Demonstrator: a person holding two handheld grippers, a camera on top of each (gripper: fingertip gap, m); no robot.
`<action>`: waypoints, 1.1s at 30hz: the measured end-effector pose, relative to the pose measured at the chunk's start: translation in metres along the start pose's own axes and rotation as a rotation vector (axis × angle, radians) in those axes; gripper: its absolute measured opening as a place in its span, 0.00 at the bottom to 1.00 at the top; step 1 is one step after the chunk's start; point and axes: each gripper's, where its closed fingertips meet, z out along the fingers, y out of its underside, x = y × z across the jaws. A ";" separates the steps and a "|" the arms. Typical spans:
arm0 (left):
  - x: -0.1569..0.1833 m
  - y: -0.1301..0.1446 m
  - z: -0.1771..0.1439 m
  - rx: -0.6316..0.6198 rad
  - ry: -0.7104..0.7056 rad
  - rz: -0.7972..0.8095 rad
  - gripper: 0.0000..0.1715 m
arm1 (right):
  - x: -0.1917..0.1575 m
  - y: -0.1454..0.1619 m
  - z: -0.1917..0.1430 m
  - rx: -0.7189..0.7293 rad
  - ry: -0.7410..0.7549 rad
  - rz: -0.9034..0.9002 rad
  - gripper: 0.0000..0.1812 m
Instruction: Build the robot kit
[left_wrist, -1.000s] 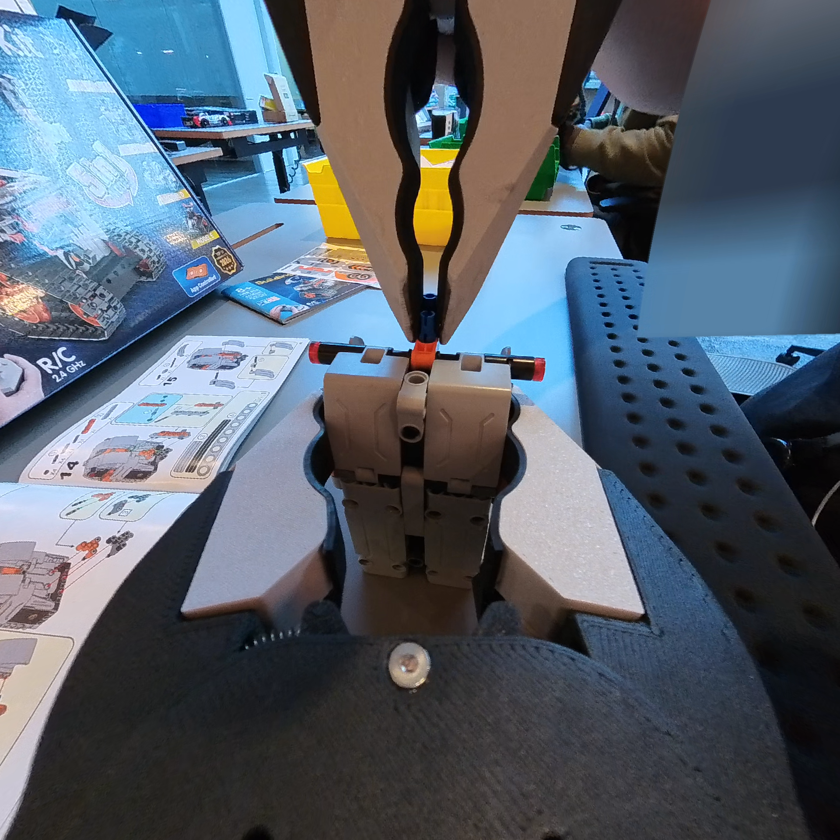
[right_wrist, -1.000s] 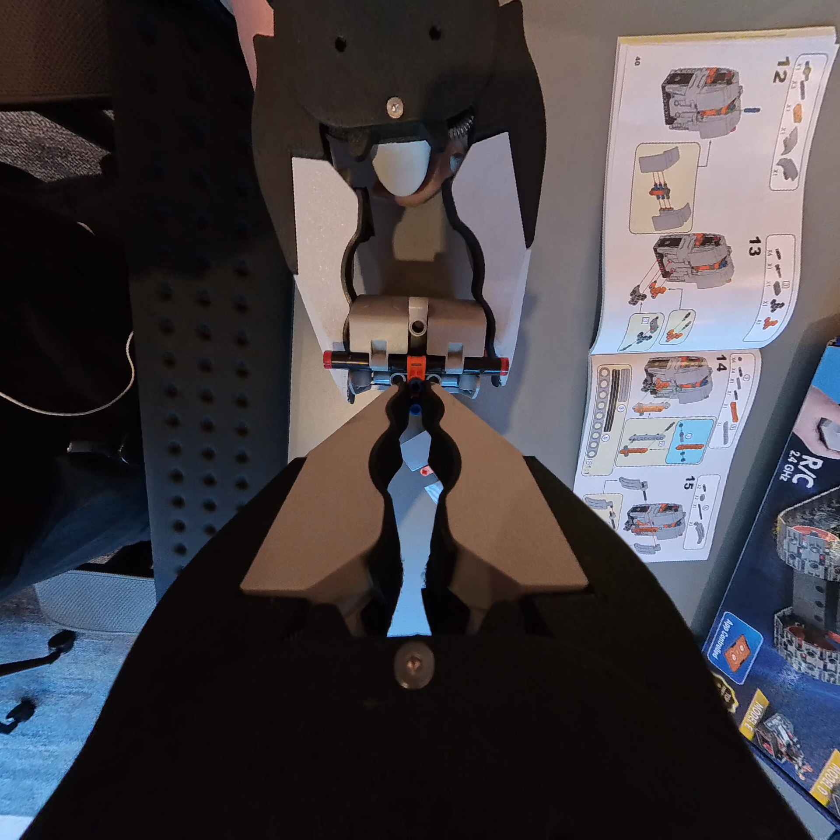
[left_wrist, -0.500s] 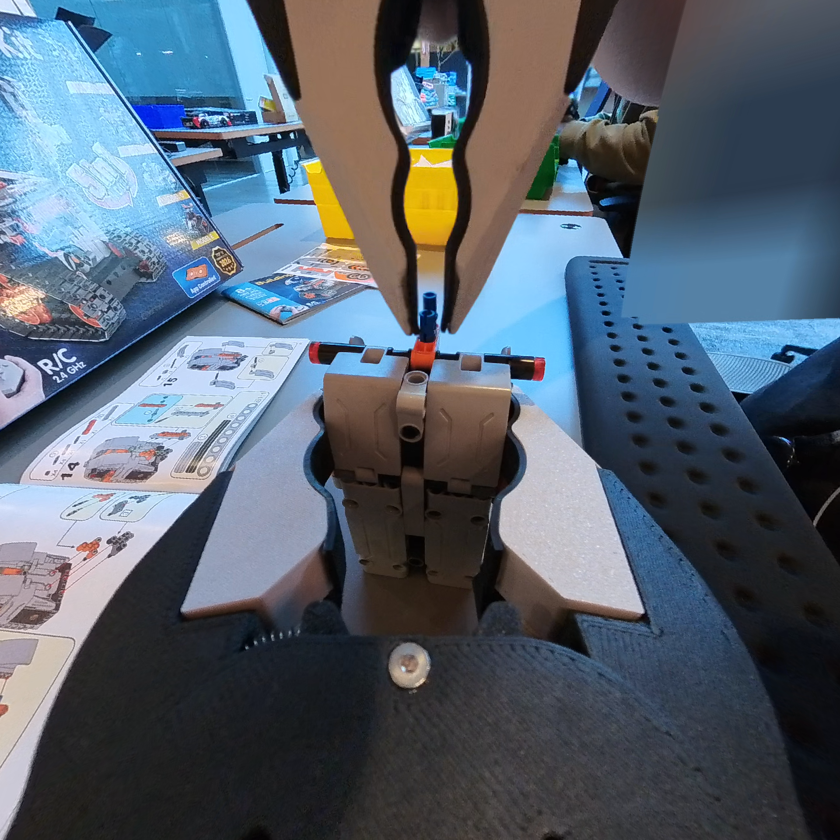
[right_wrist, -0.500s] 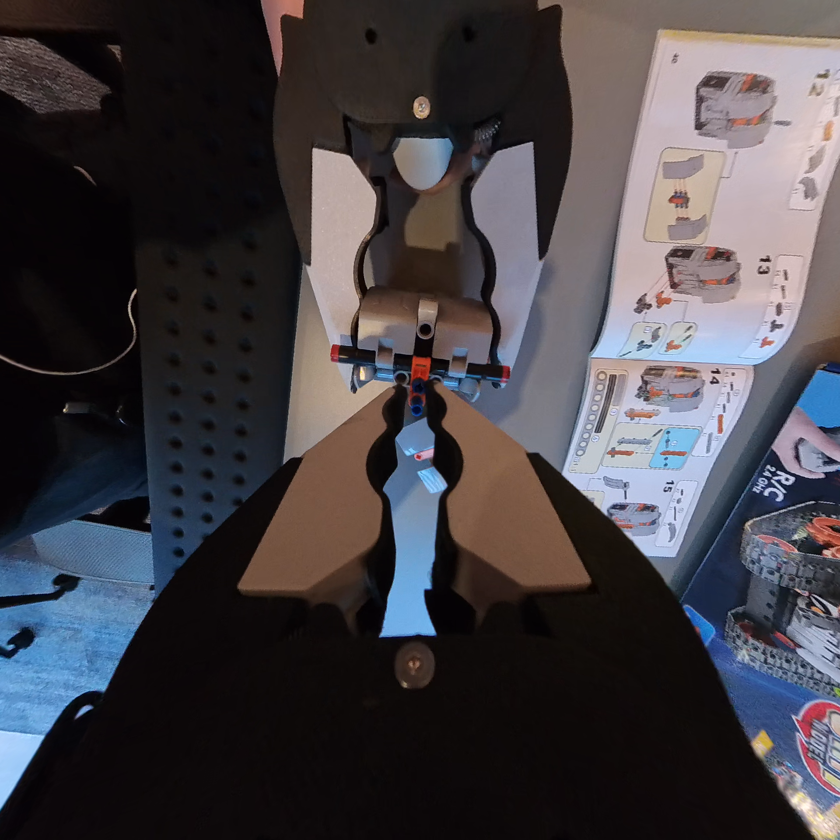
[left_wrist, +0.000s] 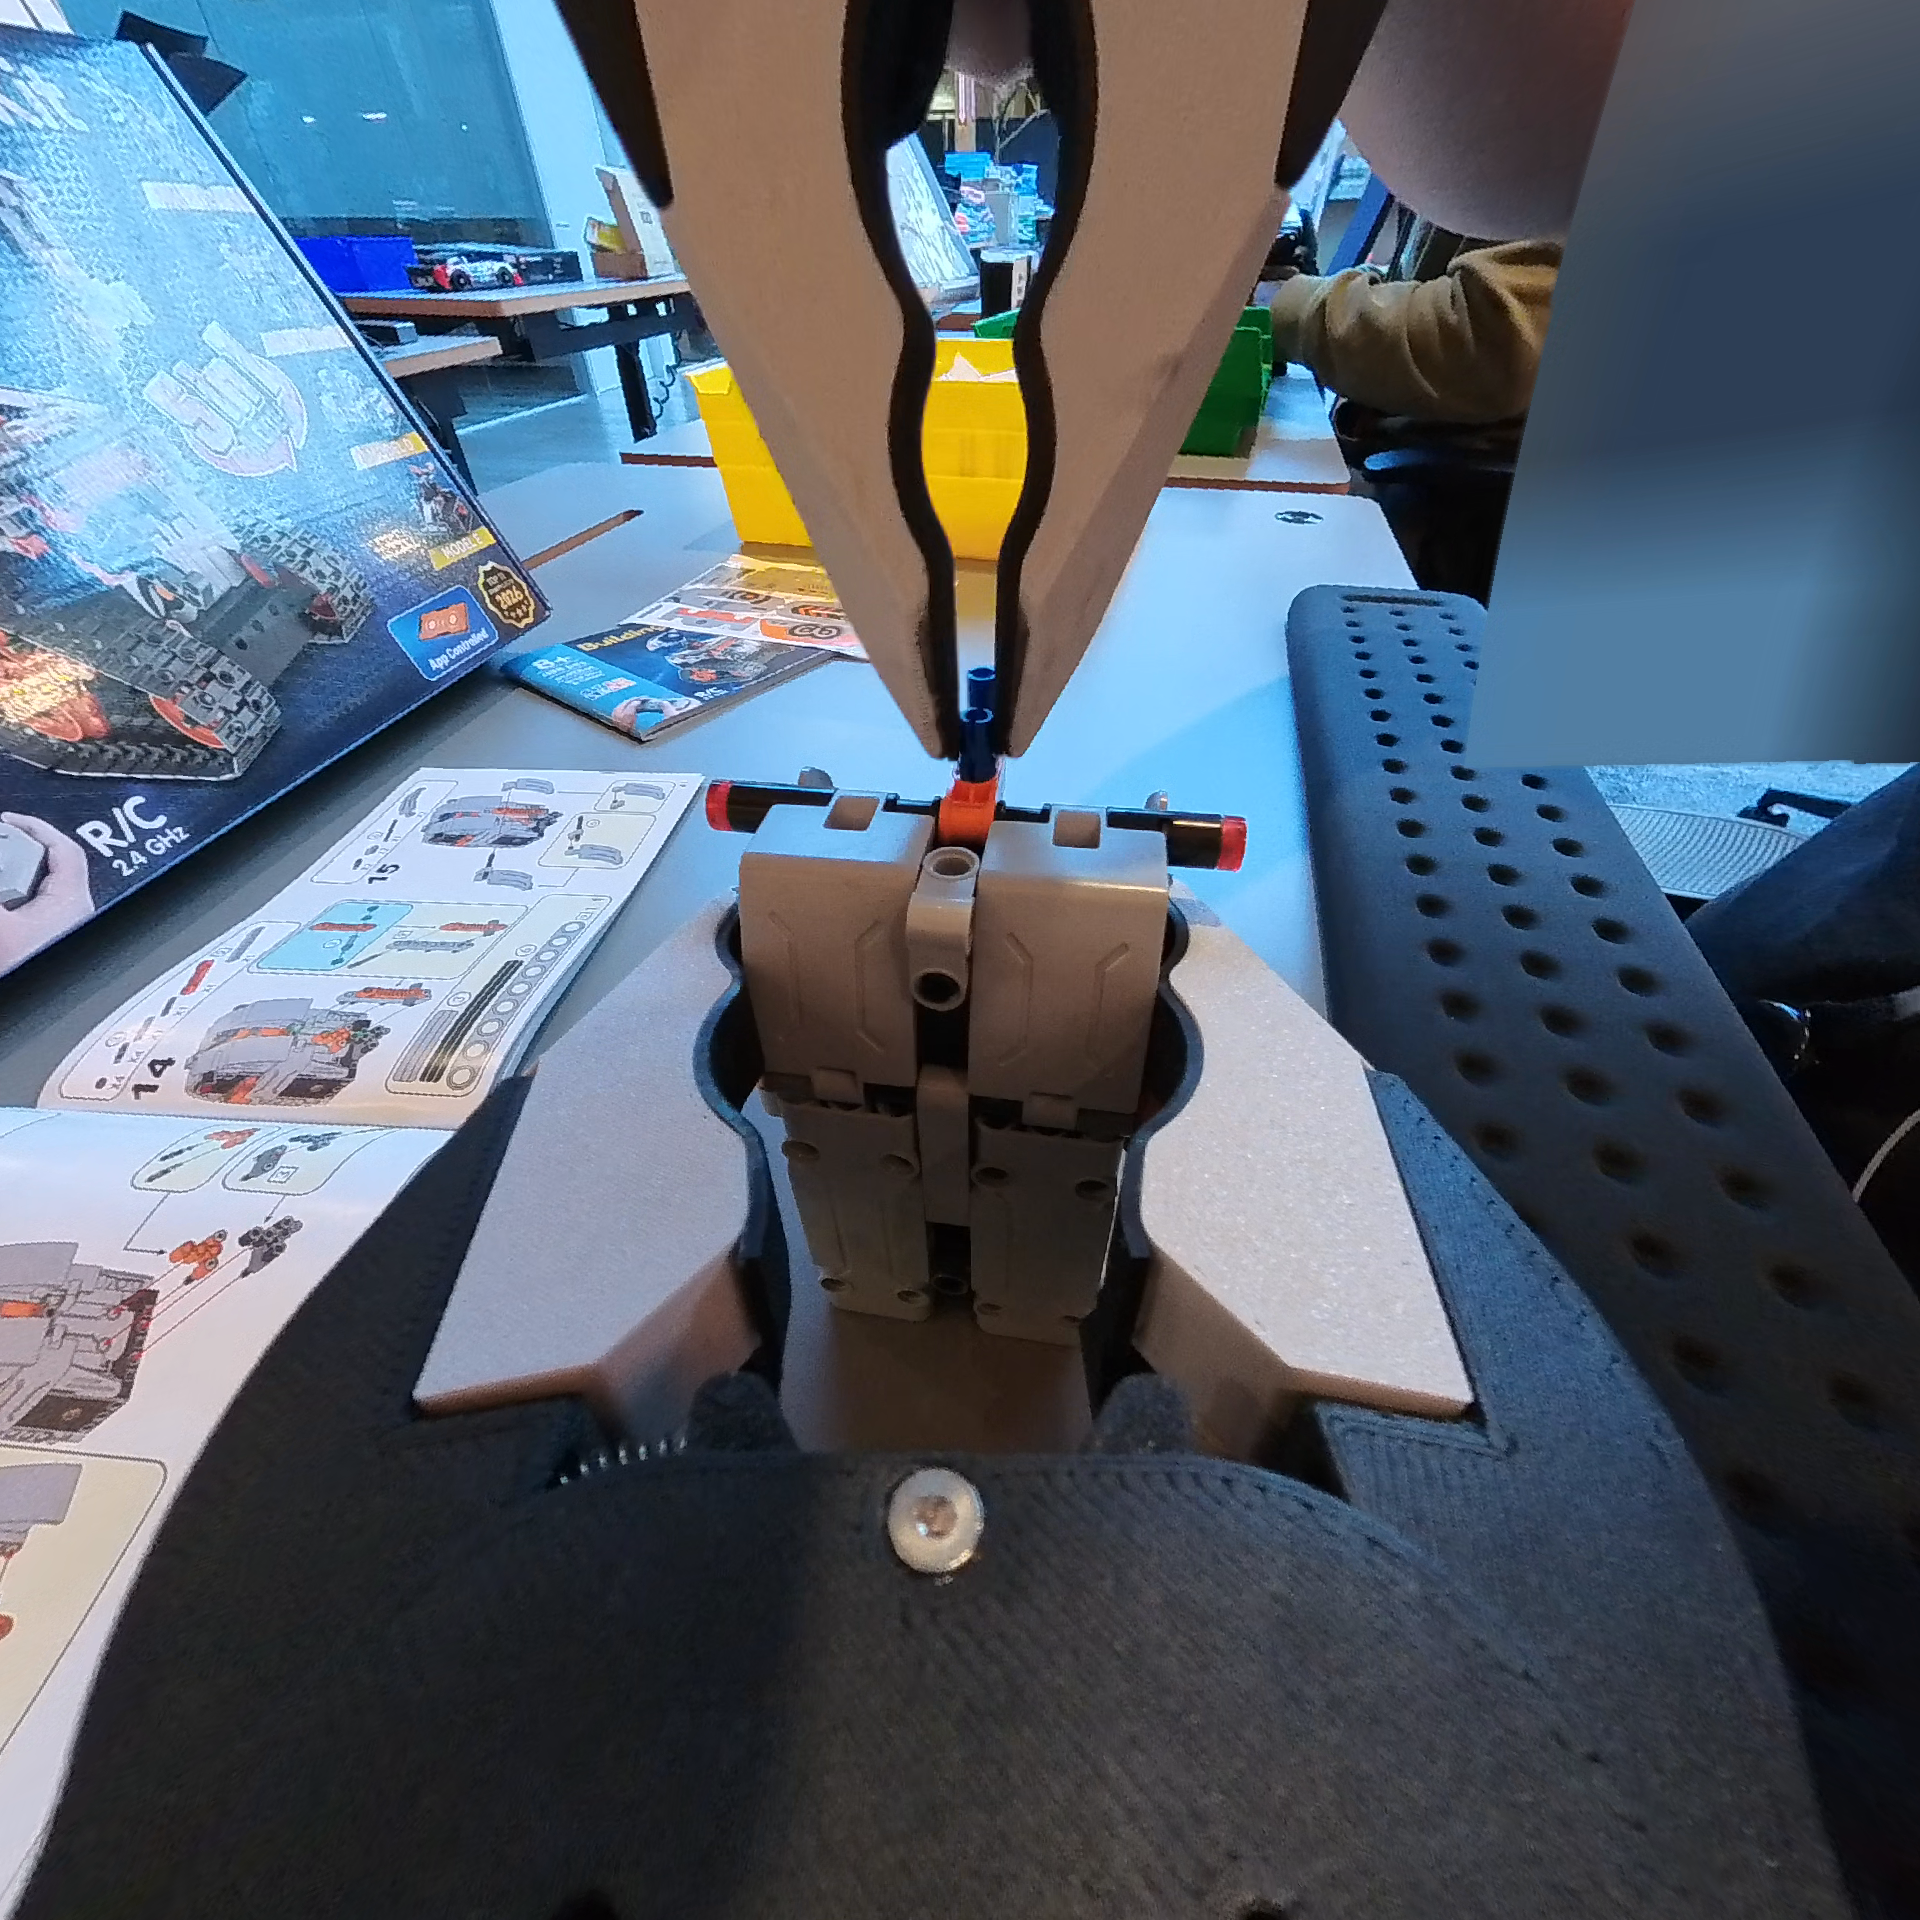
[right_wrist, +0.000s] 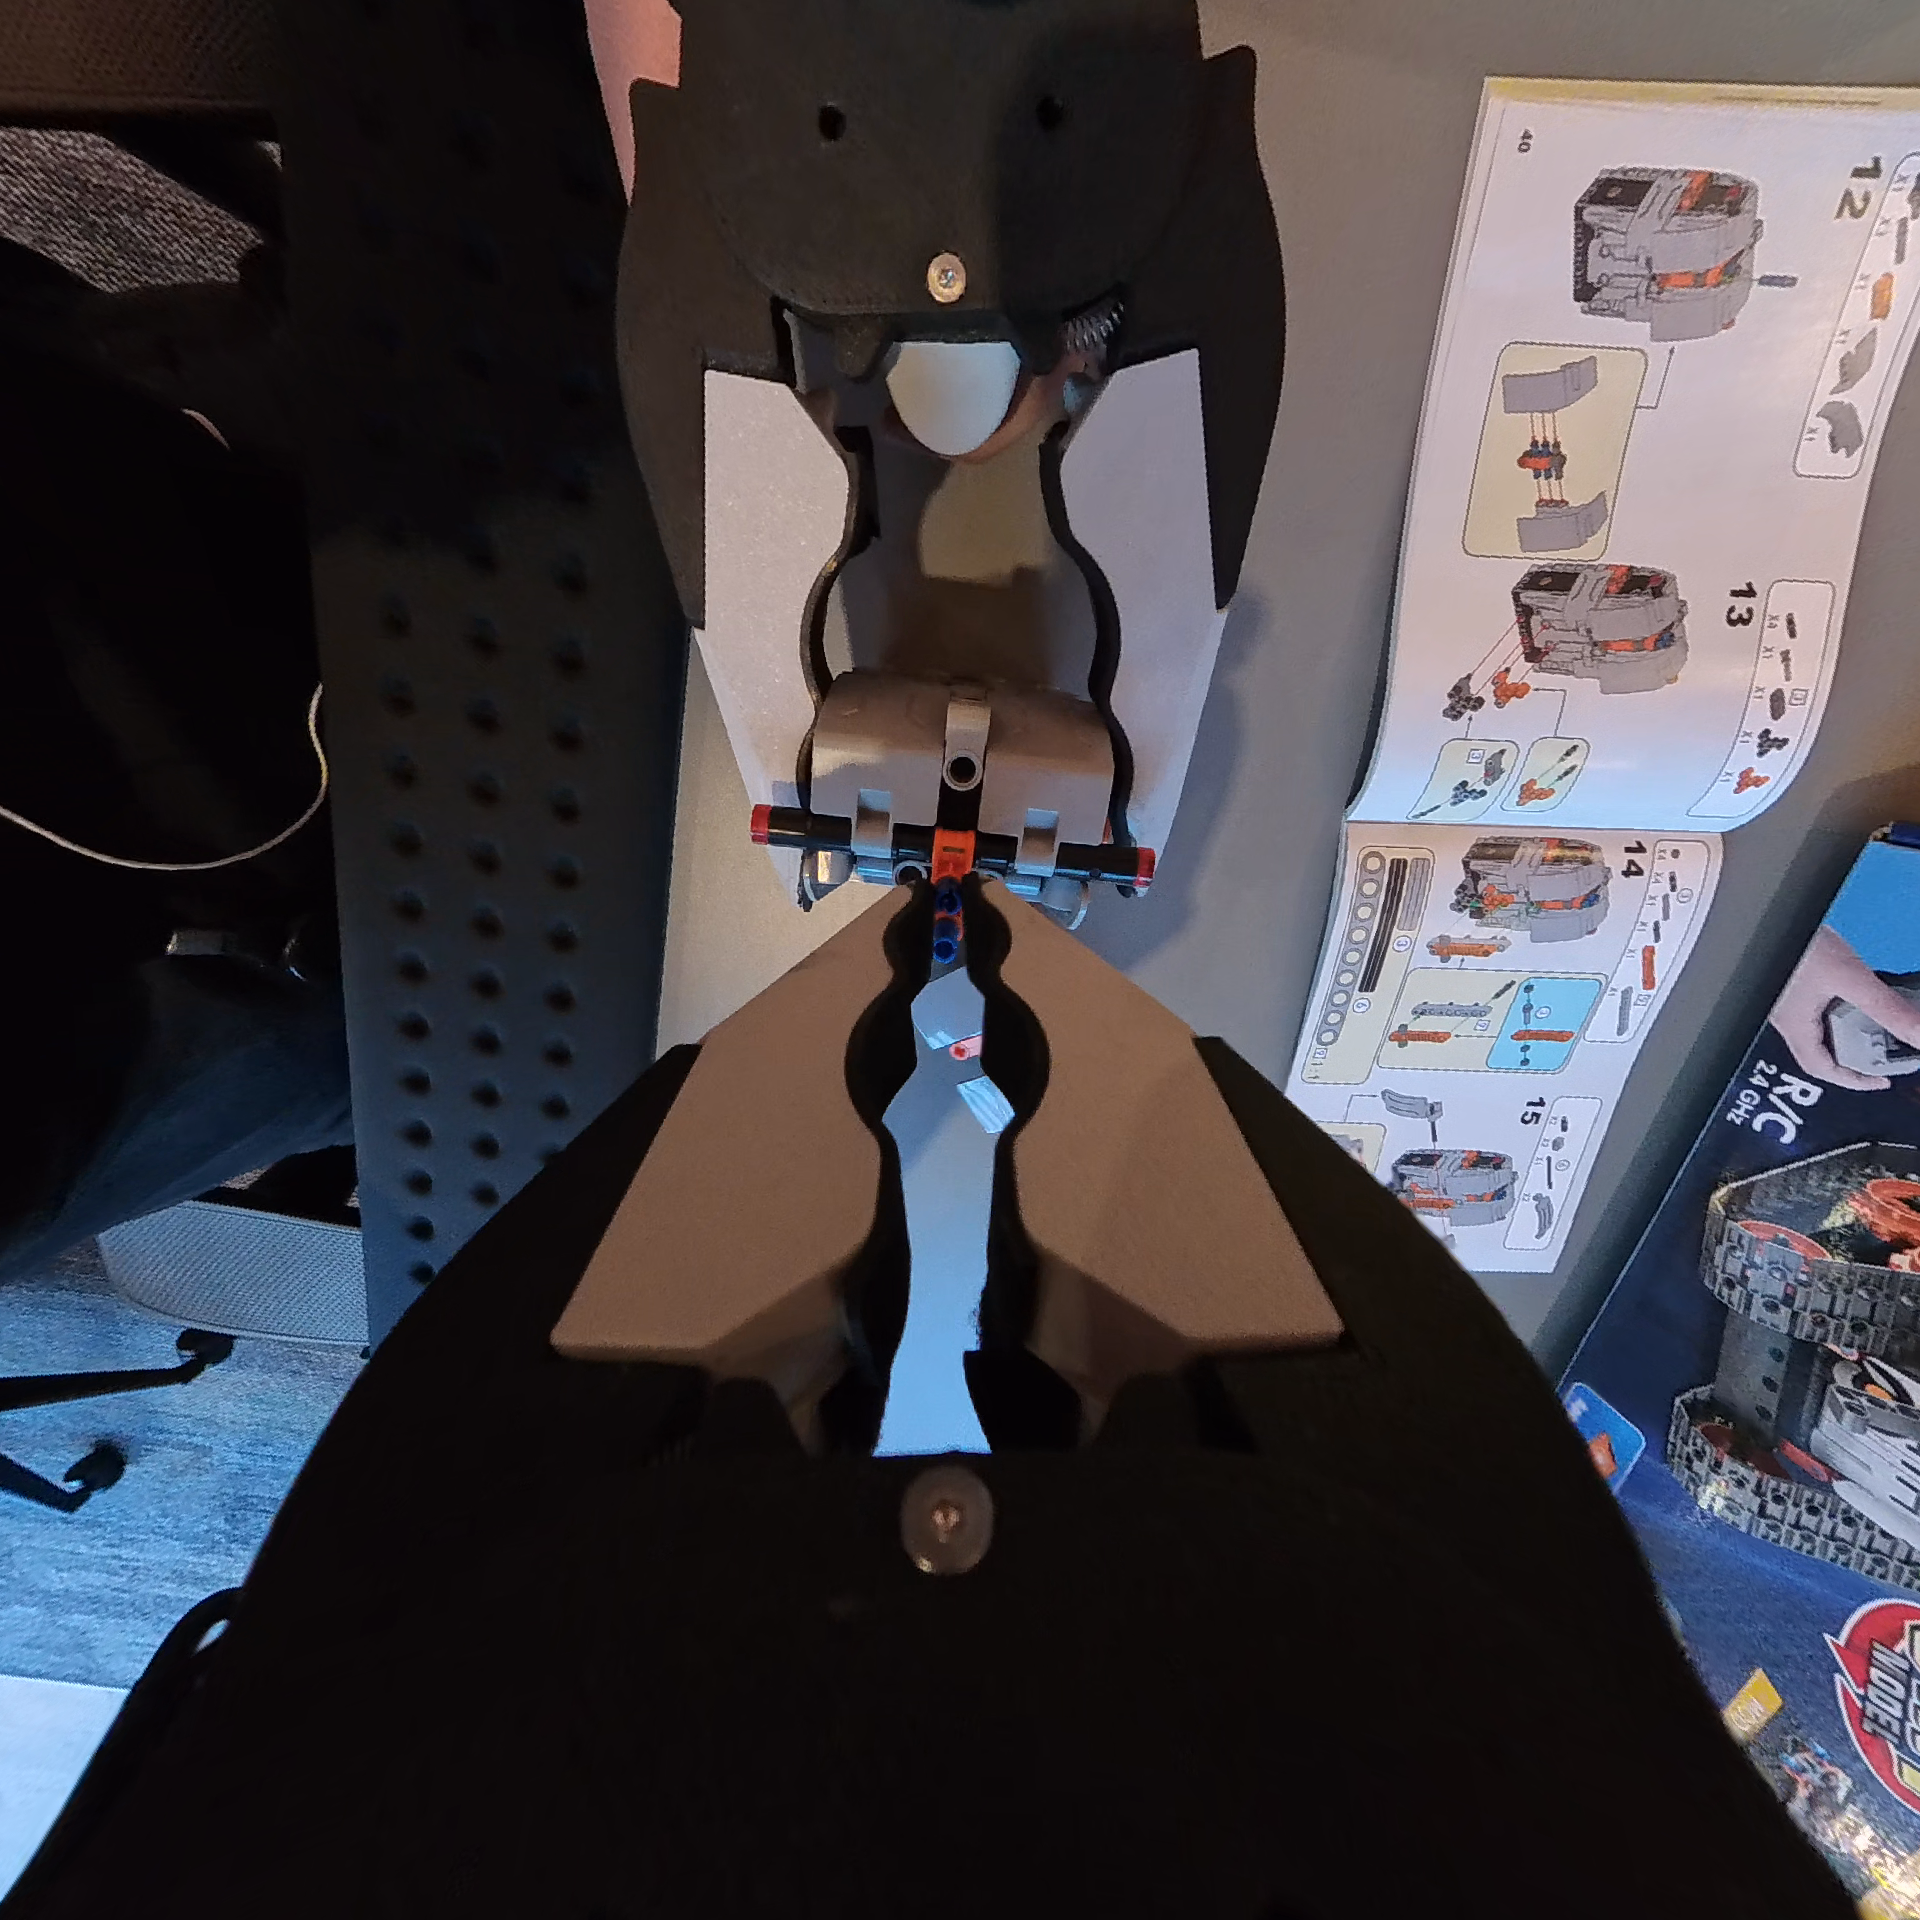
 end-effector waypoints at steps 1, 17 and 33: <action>0.000 0.000 0.000 0.000 -0.001 0.000 0.41 | 0.000 0.000 0.000 0.000 -0.002 0.001 0.02; 0.001 0.000 0.001 0.000 0.002 0.000 0.41 | -0.001 0.004 -0.002 -0.070 0.022 -0.043 0.01; 0.000 0.000 0.000 -0.002 0.005 -0.003 0.42 | -0.001 0.003 0.002 -0.164 0.058 -0.086 0.01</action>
